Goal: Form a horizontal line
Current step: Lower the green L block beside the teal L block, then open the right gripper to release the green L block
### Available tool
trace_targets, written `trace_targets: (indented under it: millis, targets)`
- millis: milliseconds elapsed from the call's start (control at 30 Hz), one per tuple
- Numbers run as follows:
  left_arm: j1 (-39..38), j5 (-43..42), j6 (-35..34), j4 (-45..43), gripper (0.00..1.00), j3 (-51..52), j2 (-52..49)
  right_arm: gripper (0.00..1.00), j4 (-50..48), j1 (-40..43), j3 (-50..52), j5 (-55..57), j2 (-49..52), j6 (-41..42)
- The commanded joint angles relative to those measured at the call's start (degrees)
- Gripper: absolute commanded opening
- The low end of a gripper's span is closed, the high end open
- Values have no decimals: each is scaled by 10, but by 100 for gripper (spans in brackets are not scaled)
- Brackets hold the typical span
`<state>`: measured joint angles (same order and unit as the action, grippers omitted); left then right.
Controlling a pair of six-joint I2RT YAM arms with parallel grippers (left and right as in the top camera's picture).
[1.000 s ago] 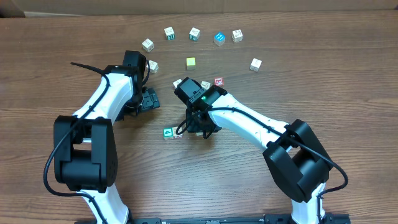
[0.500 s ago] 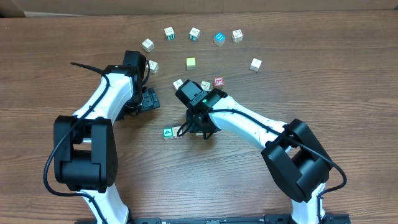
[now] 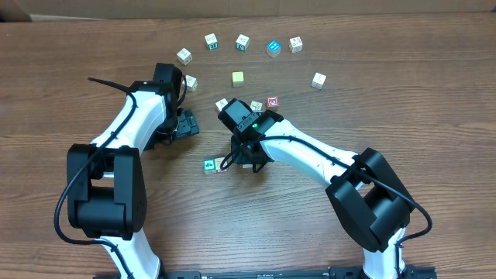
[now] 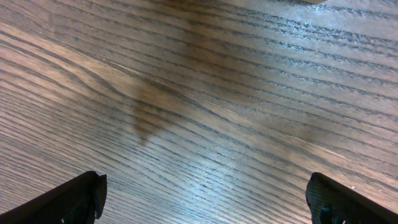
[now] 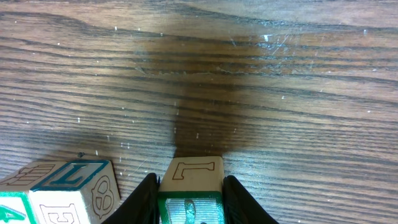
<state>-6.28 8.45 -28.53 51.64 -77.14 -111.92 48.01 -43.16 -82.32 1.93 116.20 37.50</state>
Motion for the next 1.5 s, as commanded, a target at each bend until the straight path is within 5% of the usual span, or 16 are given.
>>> trace_targets:
  millis: [0,700,1100,1467]
  targets:
    - [-1,7,-2,0,100,2,-6,28,-2,-1,3,10,-8,0]
    - [-1,7,-2,-1,100,2,-6,30,-7,-1,3,10,-8,0]
    - [-1,7,-2,-1,100,2,-6,51,-20,0,3,10,-8,0]
    - [-1,7,-2,-1,99,2,-6,56,-38,8,3,40,-8,0]
